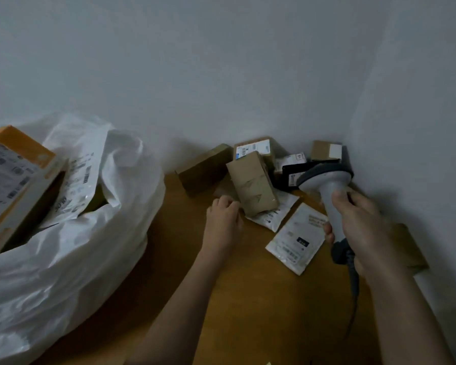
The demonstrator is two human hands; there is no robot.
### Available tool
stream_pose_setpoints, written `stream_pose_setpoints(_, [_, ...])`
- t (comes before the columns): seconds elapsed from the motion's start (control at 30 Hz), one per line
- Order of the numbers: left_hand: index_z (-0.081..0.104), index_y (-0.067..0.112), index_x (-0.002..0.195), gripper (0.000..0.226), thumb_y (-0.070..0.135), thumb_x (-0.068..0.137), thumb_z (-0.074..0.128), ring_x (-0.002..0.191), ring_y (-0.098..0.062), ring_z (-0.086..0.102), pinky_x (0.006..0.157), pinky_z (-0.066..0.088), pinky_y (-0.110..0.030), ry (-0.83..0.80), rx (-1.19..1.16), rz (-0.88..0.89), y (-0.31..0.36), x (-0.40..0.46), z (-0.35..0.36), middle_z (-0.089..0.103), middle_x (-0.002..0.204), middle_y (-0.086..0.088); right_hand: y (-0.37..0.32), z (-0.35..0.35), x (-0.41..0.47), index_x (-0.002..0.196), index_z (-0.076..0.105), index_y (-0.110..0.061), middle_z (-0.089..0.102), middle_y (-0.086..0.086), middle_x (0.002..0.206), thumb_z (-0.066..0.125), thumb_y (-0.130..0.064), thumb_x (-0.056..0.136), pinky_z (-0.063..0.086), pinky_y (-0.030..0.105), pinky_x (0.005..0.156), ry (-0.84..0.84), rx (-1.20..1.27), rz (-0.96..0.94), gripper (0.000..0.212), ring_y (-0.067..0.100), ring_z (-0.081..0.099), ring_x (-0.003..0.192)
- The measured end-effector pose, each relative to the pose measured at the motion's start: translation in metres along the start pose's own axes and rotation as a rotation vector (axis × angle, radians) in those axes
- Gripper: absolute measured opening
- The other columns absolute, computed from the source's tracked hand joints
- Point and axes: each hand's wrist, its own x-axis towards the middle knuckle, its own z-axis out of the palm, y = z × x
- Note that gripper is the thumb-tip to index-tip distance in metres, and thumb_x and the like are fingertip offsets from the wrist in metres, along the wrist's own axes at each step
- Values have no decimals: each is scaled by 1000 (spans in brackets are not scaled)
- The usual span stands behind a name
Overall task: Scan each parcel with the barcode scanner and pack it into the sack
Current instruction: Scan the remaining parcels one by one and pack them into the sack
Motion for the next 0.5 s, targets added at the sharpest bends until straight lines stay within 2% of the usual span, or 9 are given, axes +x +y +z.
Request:
stream_pose_setpoints(0.07, [60, 16, 121, 28, 12, 94, 54, 104, -16, 49, 85, 38, -24, -171, -111, -48, 8, 3, 41, 52, 119, -2, 9, -8, 15, 91, 62, -19, 60, 11, 67, 46, -43, 100, 44, 31, 49, 22, -19, 32, 30, 15, 55, 49])
stream_pose_setpoints(0.17, [54, 10, 129, 35, 12, 94, 58, 108, -19, 54, 82, 42, -24, -366, -359, -261, 17, 6, 101, 53, 128, -8, 24, -20, 37, 91, 62, -19, 60, 0, 54, 46, -44, 100, 44, 33, 51, 33, -37, 69, 31, 15, 55, 49])
stream_pose_setpoints(0.23, [42, 9, 141, 53, 15, 93, 63, 118, -27, 55, 88, 51, -33, -459, -530, -502, 20, 8, 137, 49, 136, -11, 31, -27, 50, 91, 63, -19, 59, -2, 51, 46, -44, 100, 43, 33, 50, 37, -54, 104, 31, 15, 55, 48])
stream_pose_setpoints(0.3, [28, 9, 149, 71, 10, 90, 68, 114, -32, 58, 86, 57, -44, -526, -813, -840, 24, 7, 164, 46, 136, -12, 38, -33, 62, 94, 62, -18, 59, 4, 56, 46, -42, 101, 42, 28, 43, 47, -44, 144, 30, 11, 53, 44])
stream_pose_setpoints(0.4, [25, 7, 149, 80, -4, 84, 70, 108, -37, 63, 80, 59, -47, -475, -1090, -1204, 29, 9, 191, 51, 129, -19, 44, -39, 76, 98, 60, -17, 58, 4, 64, 47, -38, 101, 40, 23, 38, 62, -25, 184, 26, 7, 53, 43])
stream_pose_setpoints(0.5, [40, 5, 136, 62, -8, 83, 69, 92, -33, 66, 64, 59, -35, -393, -1107, -1319, 28, 9, 208, 56, 113, -20, 50, -41, 85, 99, 60, -15, 57, 5, 65, 47, -37, 101, 41, 23, 39, 62, -29, 202, 26, 8, 53, 44])
